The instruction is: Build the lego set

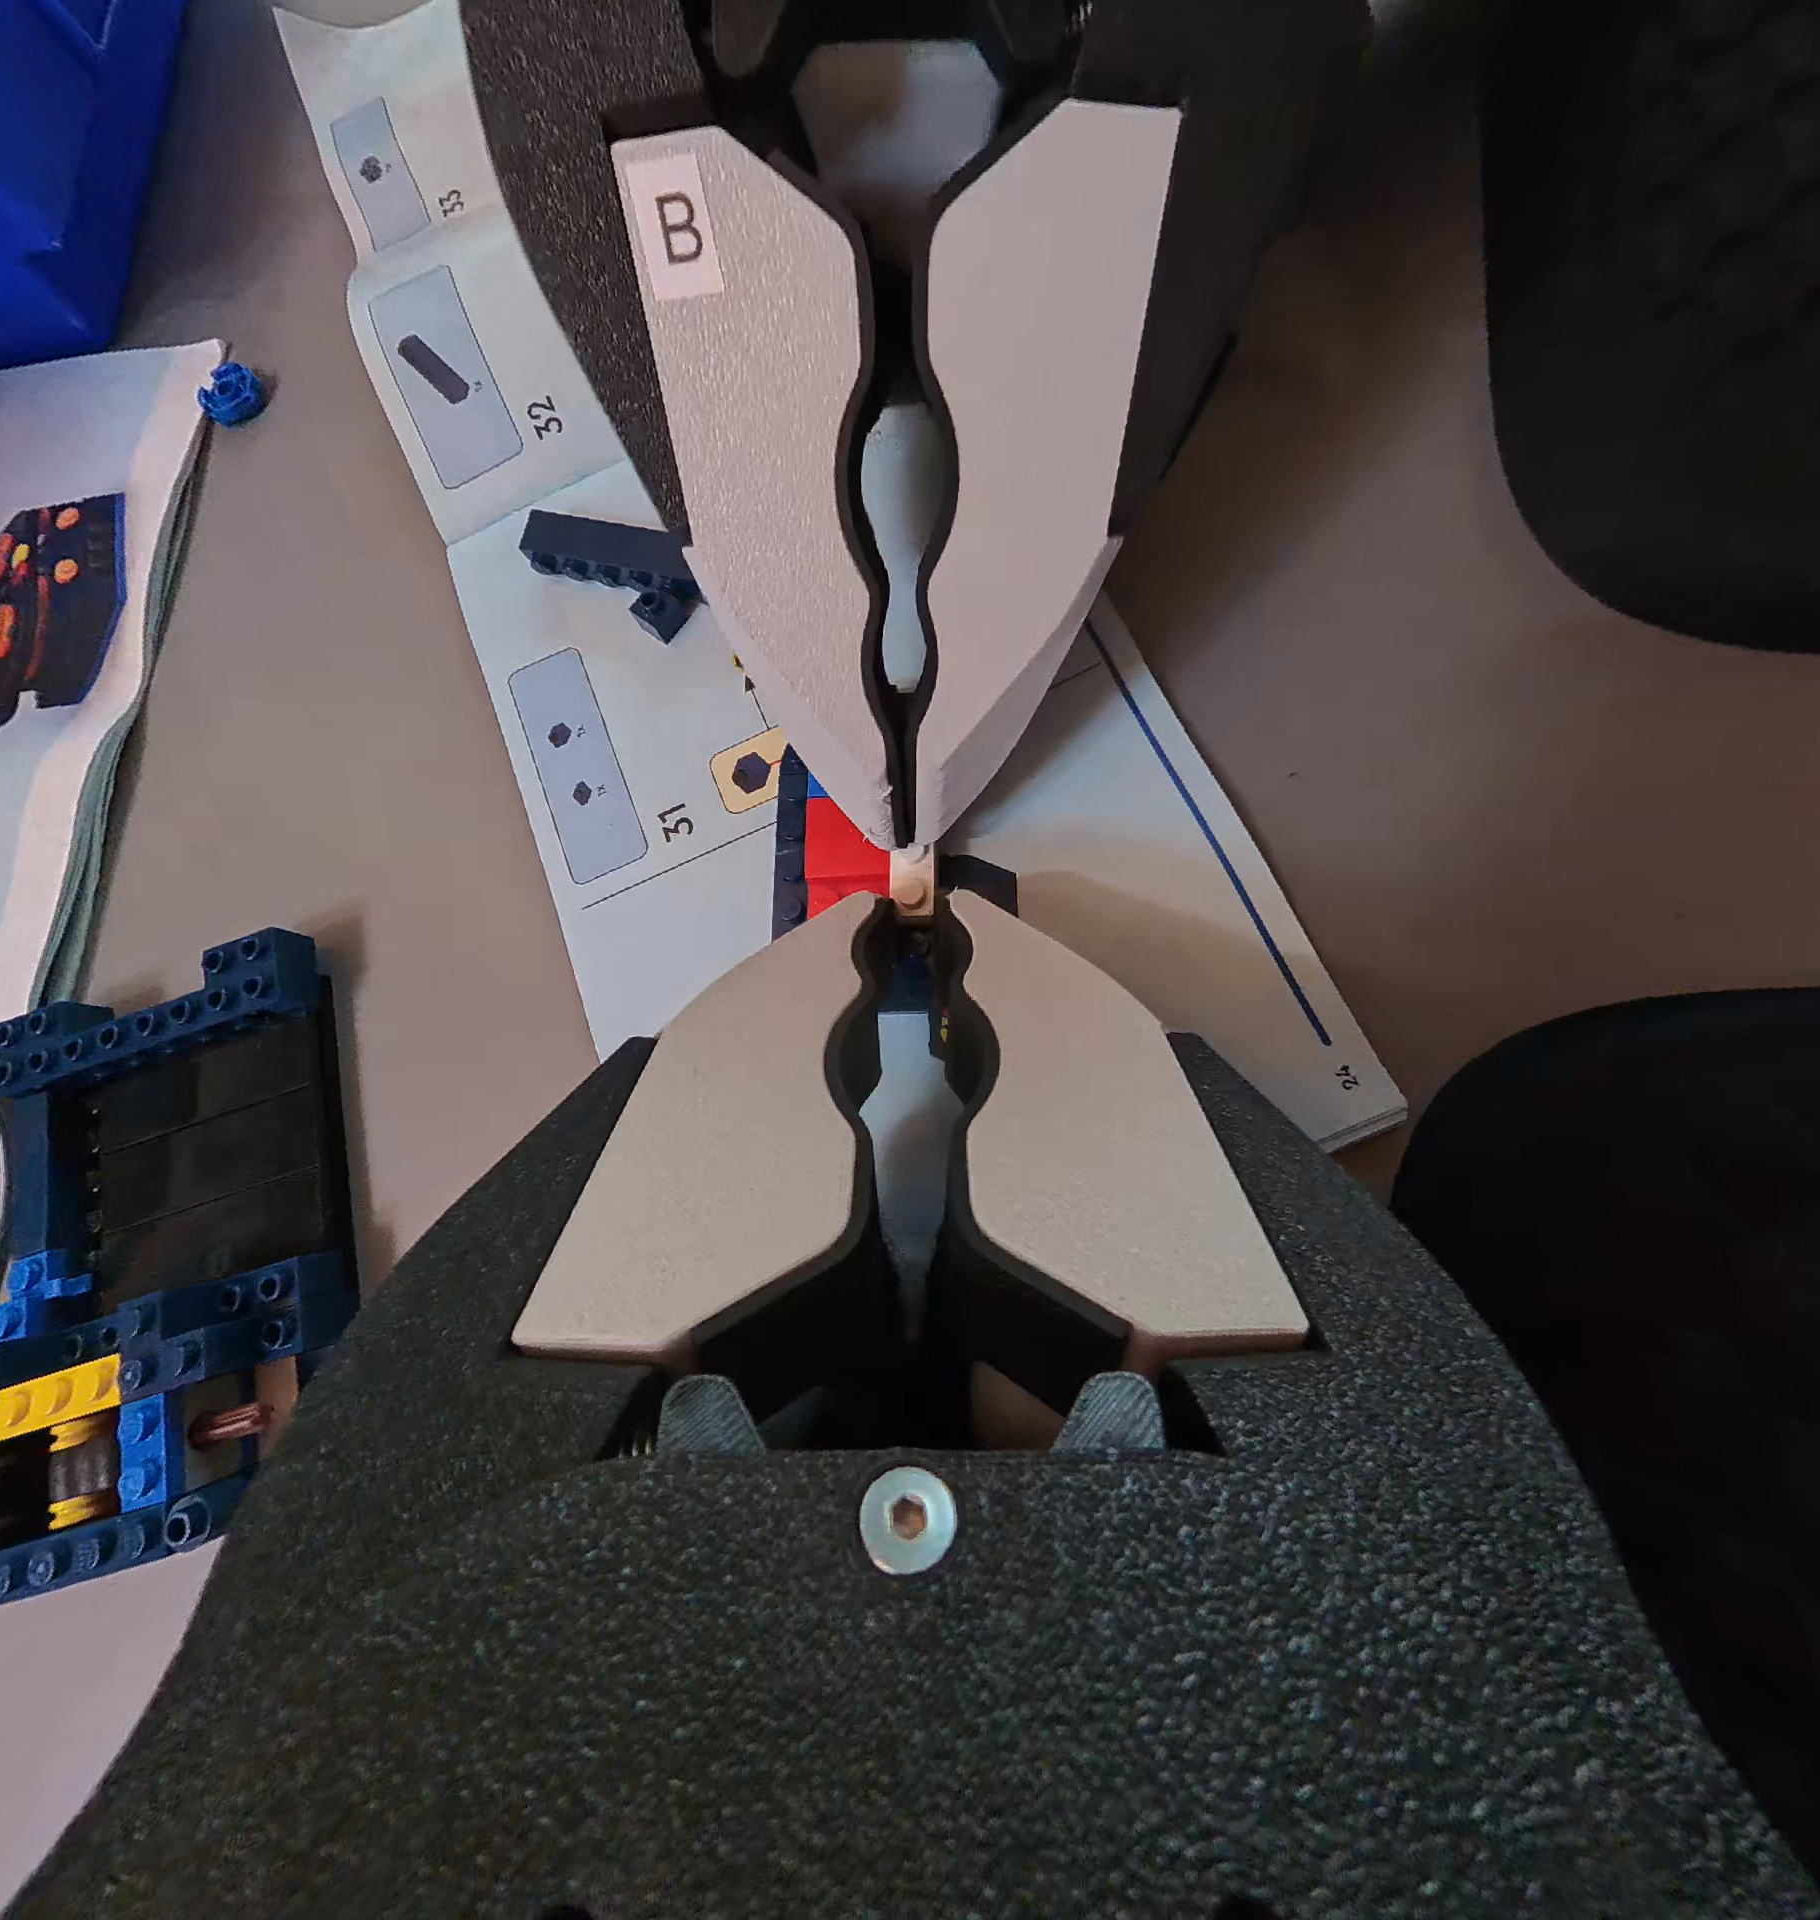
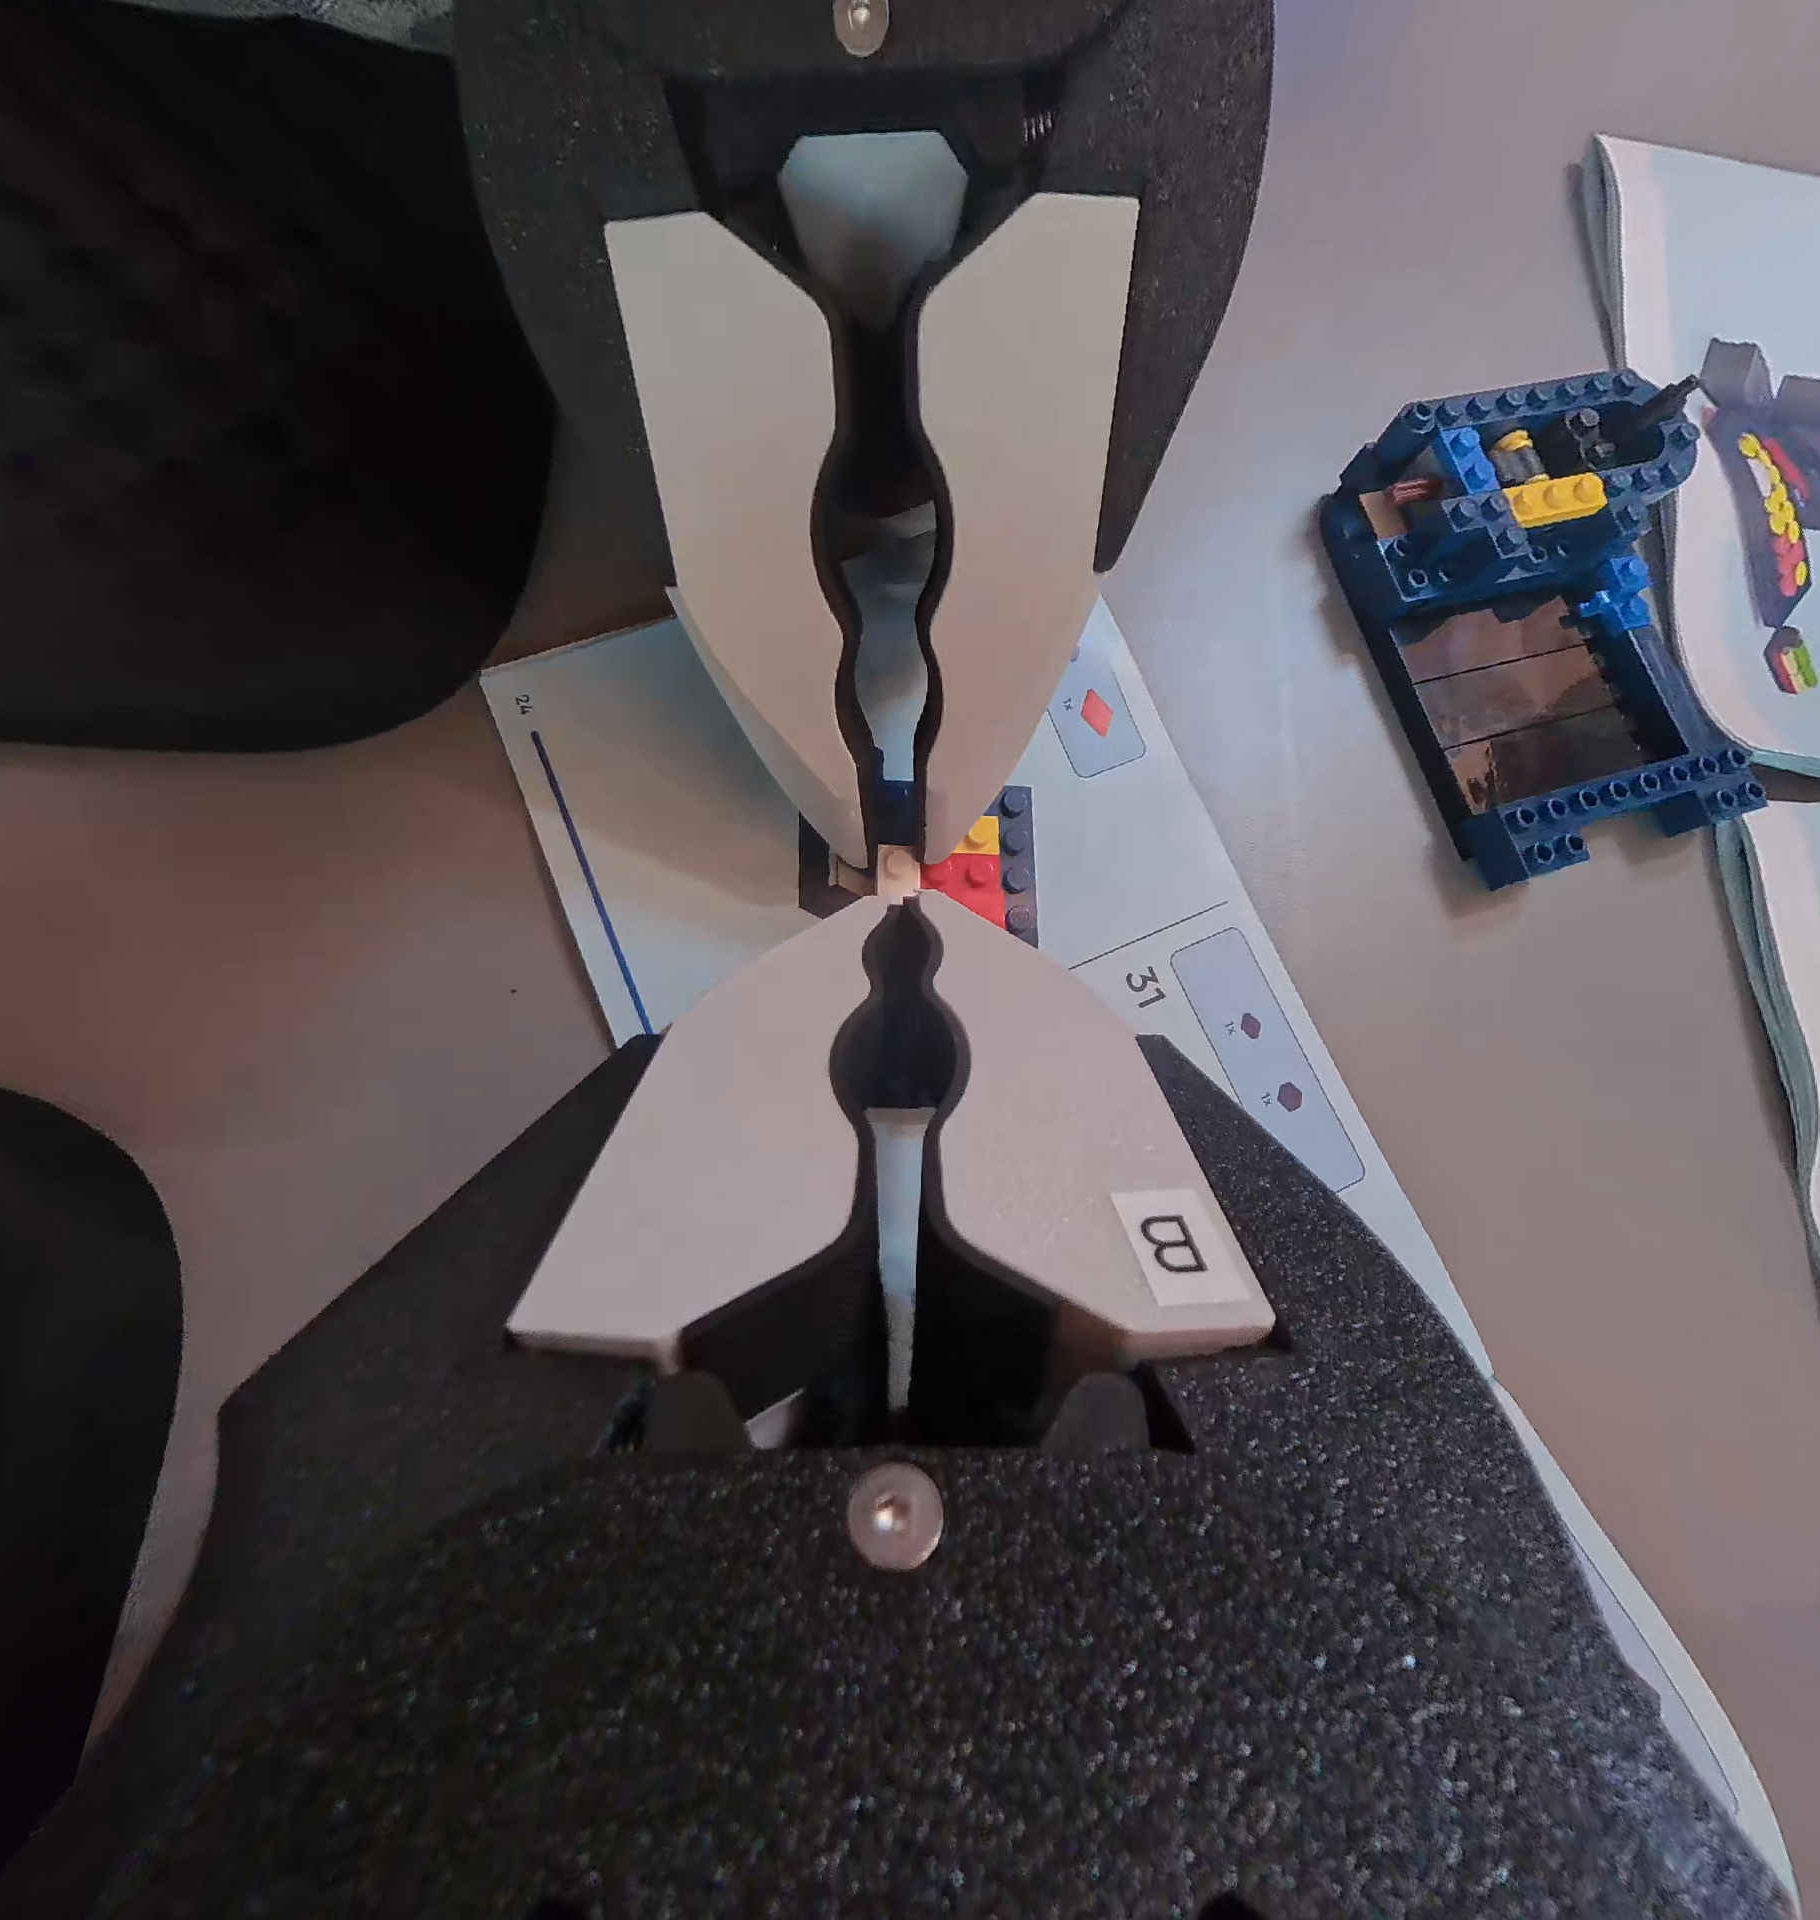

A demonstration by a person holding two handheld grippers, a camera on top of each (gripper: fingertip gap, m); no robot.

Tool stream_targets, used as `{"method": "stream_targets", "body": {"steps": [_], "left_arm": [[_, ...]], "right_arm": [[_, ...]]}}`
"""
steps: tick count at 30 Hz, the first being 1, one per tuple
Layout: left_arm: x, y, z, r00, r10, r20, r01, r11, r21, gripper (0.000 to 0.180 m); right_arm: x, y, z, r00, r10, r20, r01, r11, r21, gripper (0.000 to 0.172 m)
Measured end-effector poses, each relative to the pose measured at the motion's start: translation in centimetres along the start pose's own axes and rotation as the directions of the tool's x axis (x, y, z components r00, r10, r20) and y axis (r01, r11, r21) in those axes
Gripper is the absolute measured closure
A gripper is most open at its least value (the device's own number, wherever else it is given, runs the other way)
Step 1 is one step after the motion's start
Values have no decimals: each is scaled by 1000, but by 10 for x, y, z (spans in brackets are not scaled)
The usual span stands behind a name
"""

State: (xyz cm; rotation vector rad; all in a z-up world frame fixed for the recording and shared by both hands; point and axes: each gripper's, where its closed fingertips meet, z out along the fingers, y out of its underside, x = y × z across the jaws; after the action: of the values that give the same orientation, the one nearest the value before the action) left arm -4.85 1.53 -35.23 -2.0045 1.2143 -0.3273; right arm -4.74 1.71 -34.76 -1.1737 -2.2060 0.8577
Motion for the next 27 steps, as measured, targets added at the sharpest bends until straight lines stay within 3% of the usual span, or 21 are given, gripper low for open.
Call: {"method": "stream_targets", "body": {"steps": [2,5,7,11,14,17,21,27], "left_arm": [[1,-1,0,1000,-18,-17,18,999,35,173],[3,-1,-2,999,7,-44,-5,998,56,163],[0,-1,-5,1000,9,-26,-6,996,84,153],[-9,4,-7,1000,-2,15,1,997,71,131],[-7,7,-5,1000,1,2,-1,999,51,135],[-1,12,-9,998,-43,-39,45,998,33,140],[0,19,-15,995,-73,-70,73,997,4,128],[2,20,-17,997,-50,-66,49,999,-4,126]], "right_arm": [[-3,0,-2,1000,-4,29,2,999,49,169],[1,4,-13,997,57,58,-62,994,92,132],[7,10,-20,994,101,50,-105,990,93,124],[11,18,-15,995,96,4,-96,993,64,122],[5,17,-6,999,53,2,-53,998,29,139],[-1,17,-8,1000,7,24,-8,1000,19,139],[-12,23,-20,994,-22,112,20,1000,11,139],[7,33,-32,999,31,45,-32,999,10,140]]}}
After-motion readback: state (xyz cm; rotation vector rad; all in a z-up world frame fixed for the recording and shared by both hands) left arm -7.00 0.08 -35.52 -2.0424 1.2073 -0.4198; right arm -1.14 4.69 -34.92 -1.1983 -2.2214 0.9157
